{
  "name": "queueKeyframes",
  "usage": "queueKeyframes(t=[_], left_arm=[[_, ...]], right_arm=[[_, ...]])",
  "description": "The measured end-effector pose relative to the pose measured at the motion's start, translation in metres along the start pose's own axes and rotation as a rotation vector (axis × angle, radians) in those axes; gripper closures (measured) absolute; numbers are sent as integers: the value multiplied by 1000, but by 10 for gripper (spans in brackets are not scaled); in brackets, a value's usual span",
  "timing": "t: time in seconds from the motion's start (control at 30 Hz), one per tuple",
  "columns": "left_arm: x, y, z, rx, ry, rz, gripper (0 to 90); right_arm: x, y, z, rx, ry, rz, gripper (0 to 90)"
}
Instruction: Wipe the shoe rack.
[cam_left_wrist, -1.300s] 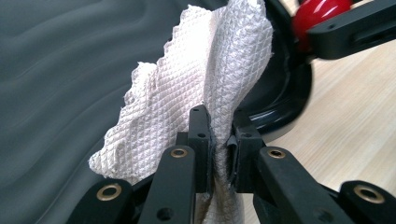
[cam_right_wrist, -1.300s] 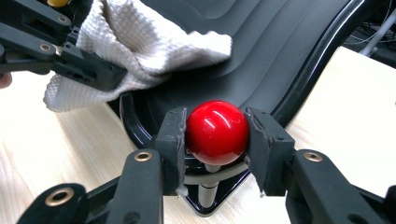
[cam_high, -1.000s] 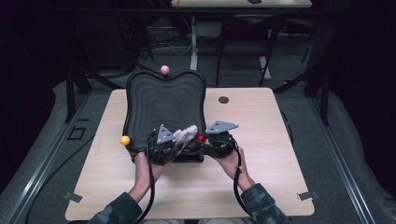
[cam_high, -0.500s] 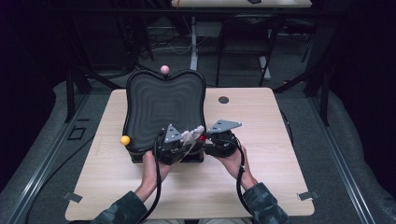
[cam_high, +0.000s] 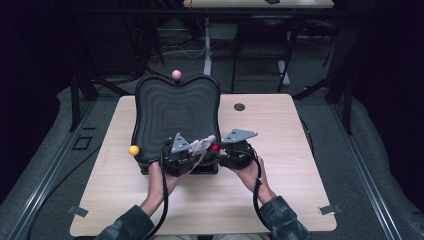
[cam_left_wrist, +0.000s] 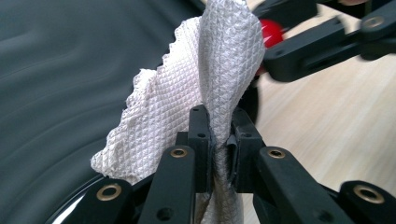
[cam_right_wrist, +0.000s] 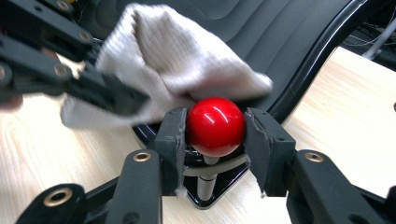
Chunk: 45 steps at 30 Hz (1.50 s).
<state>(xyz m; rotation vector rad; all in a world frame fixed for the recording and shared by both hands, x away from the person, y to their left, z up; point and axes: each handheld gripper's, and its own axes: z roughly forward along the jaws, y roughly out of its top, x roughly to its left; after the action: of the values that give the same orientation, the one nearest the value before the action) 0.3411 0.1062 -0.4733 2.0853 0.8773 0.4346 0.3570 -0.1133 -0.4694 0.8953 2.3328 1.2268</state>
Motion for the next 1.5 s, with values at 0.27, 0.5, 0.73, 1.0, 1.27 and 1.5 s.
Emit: queueKeyframes(t=[0.27,0.5,0.73,1.0,1.27,1.5], left_arm=[[29,-21,-16,22,51,-61,818],[41,-30,-26,49,77,-63,819],[53,-34,-39,64,96,-67,820],[58,-37,-48,50,118,-77,820],[70,-42,-60,44,163,-97,821],[76,-46,-68,56,204,-86,821]], right_arm=[[1,1,1,4,-13,-4,584],[8,2,13,1,-34,-21,531],[7,0,13,5,-63,-24,596],[8,0,13,1,-53,-20,597],[9,1,13,7,-62,-20,597],[10,1,13,11,-65,-19,597]])
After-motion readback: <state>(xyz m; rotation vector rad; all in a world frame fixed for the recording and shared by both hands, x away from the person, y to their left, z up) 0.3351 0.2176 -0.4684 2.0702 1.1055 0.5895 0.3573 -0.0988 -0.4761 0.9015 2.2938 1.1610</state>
